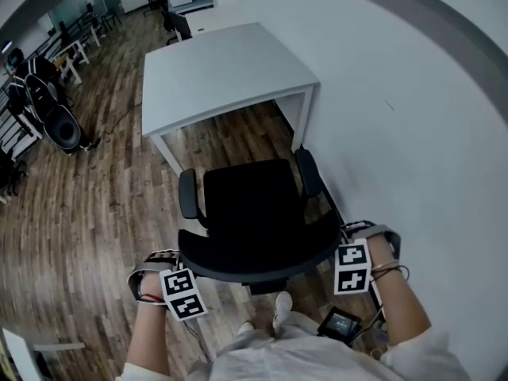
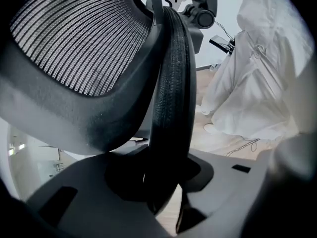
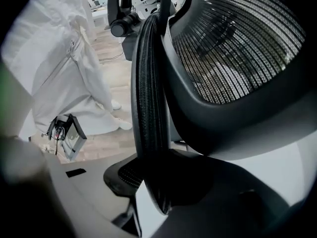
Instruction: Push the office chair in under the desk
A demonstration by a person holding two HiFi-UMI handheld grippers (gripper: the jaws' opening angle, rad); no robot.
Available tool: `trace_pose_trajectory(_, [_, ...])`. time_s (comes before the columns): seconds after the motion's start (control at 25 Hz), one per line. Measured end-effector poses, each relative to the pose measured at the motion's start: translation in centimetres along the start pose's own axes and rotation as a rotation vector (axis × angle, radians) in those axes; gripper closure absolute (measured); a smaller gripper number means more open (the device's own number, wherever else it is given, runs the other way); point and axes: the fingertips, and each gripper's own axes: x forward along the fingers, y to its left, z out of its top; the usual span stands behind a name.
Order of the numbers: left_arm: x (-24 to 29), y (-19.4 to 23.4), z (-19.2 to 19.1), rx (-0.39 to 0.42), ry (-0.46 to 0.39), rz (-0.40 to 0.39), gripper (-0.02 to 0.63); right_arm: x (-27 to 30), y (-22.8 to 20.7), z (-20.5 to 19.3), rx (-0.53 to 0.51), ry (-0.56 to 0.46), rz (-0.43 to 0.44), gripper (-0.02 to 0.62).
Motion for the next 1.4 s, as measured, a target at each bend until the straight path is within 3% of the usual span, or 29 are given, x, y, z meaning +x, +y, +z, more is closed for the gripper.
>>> trace_pose_trajectory(0.68, [1.8, 5.4, 1.6, -0.083, 0.031, -0.001, 0.482, 2.0, -8.5, -0.5, -0.106, -0.047, -0.016, 0.459])
trace_pose_trajectory(1.4, [5.3, 15.0, 0.3, -0.091, 0.036, -0.007, 0.482, 5.5, -18.4, 0.7, -0.109, -0.027, 0.003, 0.459])
